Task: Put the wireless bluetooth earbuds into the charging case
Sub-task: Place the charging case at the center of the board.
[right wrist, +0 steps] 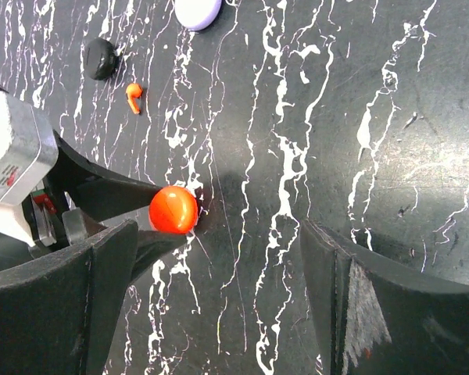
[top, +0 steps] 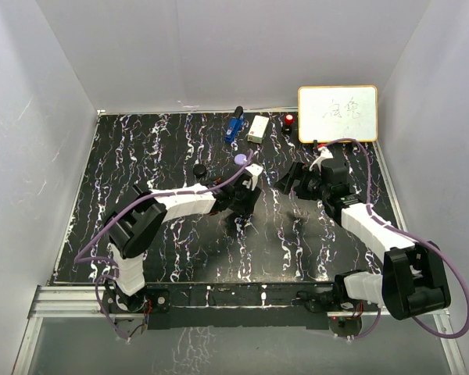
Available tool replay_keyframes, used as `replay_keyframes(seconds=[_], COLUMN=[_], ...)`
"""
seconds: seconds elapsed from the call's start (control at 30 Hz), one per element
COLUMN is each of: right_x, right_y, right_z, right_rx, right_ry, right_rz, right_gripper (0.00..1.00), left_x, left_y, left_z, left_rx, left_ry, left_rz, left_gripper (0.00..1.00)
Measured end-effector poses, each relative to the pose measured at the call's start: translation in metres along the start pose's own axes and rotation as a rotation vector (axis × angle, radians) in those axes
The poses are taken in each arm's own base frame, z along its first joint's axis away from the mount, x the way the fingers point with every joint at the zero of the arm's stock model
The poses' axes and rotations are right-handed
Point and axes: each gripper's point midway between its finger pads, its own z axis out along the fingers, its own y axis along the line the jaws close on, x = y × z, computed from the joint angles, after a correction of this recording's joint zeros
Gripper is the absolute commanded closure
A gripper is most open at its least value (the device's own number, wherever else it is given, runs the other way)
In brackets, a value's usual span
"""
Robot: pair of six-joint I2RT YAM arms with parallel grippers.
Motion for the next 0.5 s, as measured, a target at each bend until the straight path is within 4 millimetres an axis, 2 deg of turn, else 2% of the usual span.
replay_keyframes(seconds=[0.13,0.2,0.33,0.4,0.5], right_x=[0.002,0.004,0.009,0.013,0.02], right_y=[-0.002,-0.003,-0.004,-0.005,-0.009], right_z=[0.002,0.003,0.006,0.008,0.012], right_rx=[0.003,0.005,0.001,0.0,0.003], right_ry=[0.009,0.014,0.038,0.055,0.082], right_rz=[0.003,0.005,0.011,0.013,0.018], right_gripper=[0.18,0.18,0.19,0.19,0.19], left_x=[0.0,-0.001,-0.01,-0.019,-0.038], left_y=[-0.012,-0.015,-0.016,-0.016,-0.017], left_z=[0.001,-0.001,-0.015,-0.023,-0.04], left_rx=[0.061,0.076,0.086,0.083,0.081], left_ry=[-0.022,-0.036,-0.083,-0.115,-0.18], left_rz=[0.004,0.007,0.01,0.013,0.014], left_gripper=[0.66,0.6,0.42,0.37,0.36])
